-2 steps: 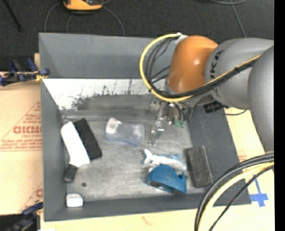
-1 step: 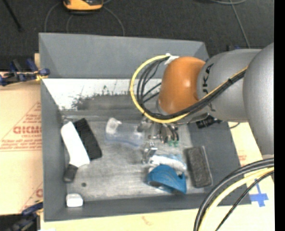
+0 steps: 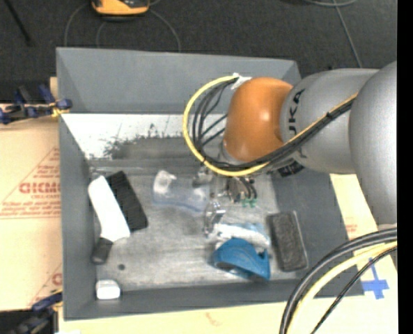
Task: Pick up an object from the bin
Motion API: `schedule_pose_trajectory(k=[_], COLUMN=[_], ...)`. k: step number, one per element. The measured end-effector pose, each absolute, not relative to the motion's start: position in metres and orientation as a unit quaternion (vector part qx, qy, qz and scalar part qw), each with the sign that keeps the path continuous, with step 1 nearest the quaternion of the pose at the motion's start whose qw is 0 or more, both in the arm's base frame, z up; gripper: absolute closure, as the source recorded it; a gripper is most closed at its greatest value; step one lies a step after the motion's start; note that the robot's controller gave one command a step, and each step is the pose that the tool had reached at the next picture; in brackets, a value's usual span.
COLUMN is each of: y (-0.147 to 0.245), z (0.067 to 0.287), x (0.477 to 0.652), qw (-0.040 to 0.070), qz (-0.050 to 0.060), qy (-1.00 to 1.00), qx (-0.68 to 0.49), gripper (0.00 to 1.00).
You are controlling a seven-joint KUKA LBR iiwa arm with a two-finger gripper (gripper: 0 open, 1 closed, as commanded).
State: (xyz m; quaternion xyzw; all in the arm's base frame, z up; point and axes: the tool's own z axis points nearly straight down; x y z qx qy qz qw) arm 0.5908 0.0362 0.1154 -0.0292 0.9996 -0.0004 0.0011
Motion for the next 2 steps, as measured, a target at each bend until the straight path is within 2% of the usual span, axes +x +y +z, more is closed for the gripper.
schedule_pose_trajectory(k=[1,2], y=[0.047,0.055], z=[0.091,0.080], x=[0.588,0.586], qw=[0.003,0.018], qz=[0.001,0.001], qy=[0.998,0.994], qx=[0.066,0.105], gripper=[0.00,1.00])
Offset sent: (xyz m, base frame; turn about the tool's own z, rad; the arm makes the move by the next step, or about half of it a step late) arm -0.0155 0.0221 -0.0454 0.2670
